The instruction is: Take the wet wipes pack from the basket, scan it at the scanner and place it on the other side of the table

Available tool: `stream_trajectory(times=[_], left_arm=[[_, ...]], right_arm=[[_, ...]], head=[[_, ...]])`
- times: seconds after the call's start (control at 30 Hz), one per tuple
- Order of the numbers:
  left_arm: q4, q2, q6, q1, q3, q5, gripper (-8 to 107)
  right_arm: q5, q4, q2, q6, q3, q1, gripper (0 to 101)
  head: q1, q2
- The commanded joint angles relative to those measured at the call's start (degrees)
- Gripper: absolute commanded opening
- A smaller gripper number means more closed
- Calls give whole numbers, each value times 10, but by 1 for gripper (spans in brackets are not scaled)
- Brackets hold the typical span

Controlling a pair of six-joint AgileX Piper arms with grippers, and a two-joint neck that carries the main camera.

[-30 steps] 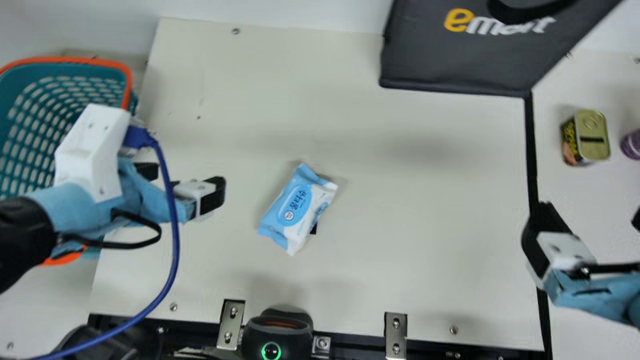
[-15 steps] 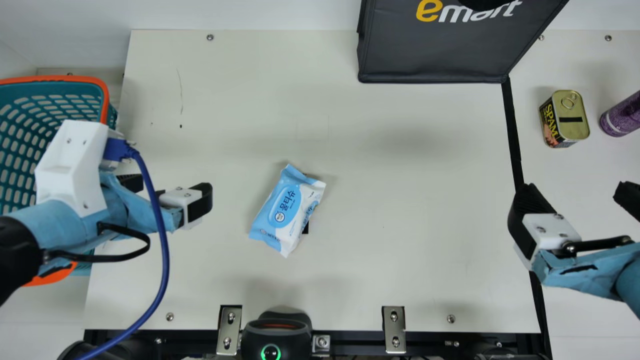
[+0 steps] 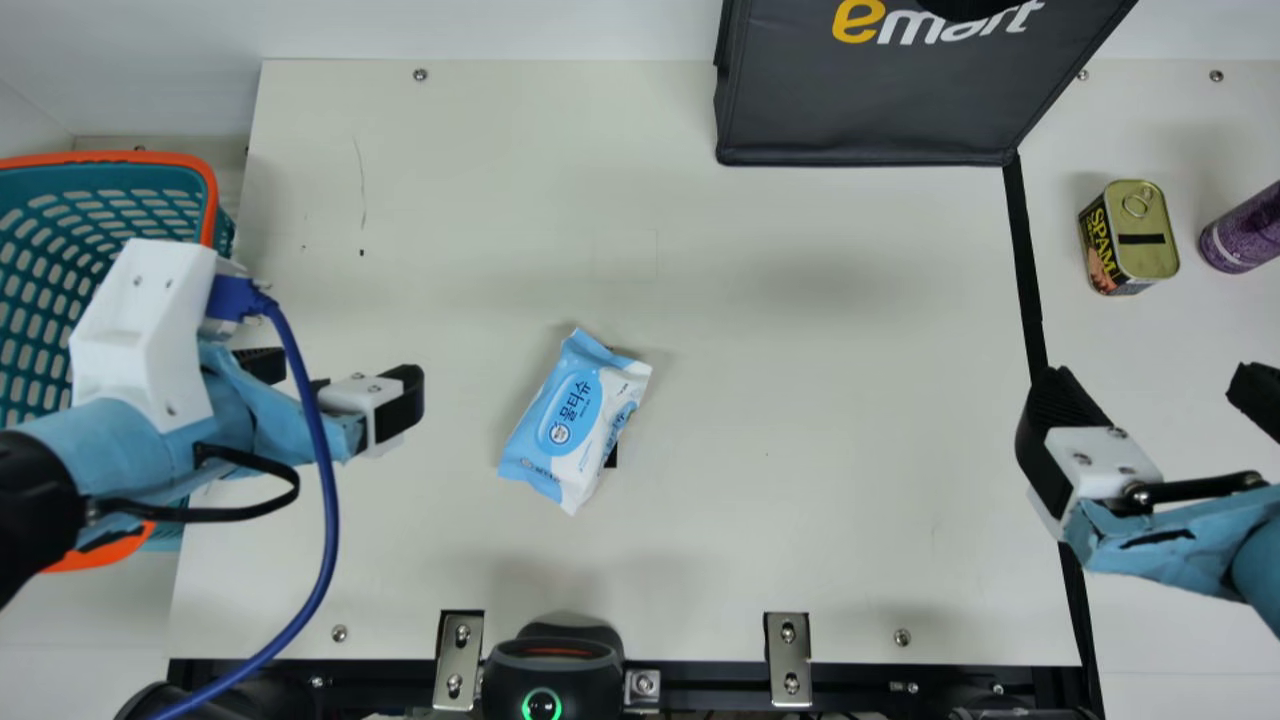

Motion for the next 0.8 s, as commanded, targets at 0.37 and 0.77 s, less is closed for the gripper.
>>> stream_trajectory(times=[0.37,0.77], left_arm=[[16,64,-58,-87,-34,-7,90],[46,148,-77,-177,-69,-23,43]], right_arm=[[0,0,0,0,0,0,95],[0,0,0,0,0,0,95]], head=[[-17,1],[-17,1]])
